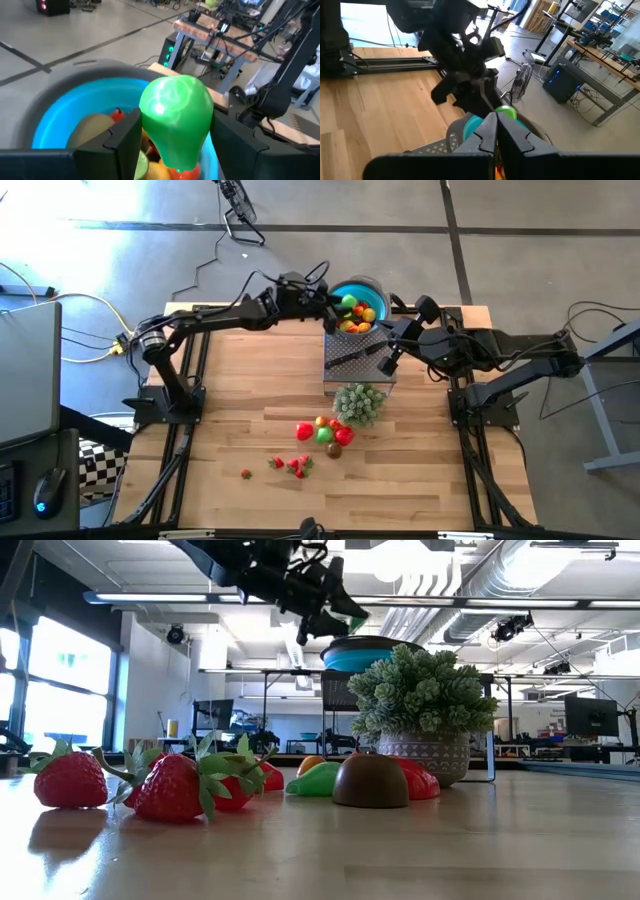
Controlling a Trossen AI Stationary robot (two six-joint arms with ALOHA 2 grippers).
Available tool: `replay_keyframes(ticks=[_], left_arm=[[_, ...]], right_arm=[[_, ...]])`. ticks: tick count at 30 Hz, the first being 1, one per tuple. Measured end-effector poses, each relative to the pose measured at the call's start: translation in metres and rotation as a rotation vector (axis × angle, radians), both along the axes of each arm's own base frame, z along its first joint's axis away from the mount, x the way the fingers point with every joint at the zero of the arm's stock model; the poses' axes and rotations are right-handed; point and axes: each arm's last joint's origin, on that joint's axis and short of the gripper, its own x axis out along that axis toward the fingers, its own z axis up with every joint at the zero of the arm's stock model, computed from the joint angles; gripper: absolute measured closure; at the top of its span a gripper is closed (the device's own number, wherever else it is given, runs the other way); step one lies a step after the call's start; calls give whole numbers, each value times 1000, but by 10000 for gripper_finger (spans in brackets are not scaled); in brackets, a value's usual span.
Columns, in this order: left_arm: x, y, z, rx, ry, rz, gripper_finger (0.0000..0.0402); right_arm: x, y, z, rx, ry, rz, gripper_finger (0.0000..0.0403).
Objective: Pick & Place Fruit
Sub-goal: Put the green pear into the blue strainer bowl
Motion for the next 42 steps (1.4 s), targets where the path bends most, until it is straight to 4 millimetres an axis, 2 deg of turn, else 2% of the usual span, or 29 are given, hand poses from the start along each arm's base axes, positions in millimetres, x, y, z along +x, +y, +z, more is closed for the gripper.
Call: replay_keyframes(ticks=[14, 22, 34, 37, 42], left_arm=[[1, 0, -9, -26, 55, 1, 199], [6, 3, -22, -55, 94, 7, 199], [7, 3, -19, -42, 71, 9, 198], [7, 3, -19, -35, 69, 9, 186], [7, 3, -19, -32, 70, 9, 141]], right_arm=[[0, 0, 0, 0, 0, 0, 398], [0, 0, 0, 7, -6, -2, 398], [0, 0, 0, 12, -3, 7, 398], [0, 0, 0, 12, -2, 7, 398], [0, 0, 0, 11, -1, 7, 398]])
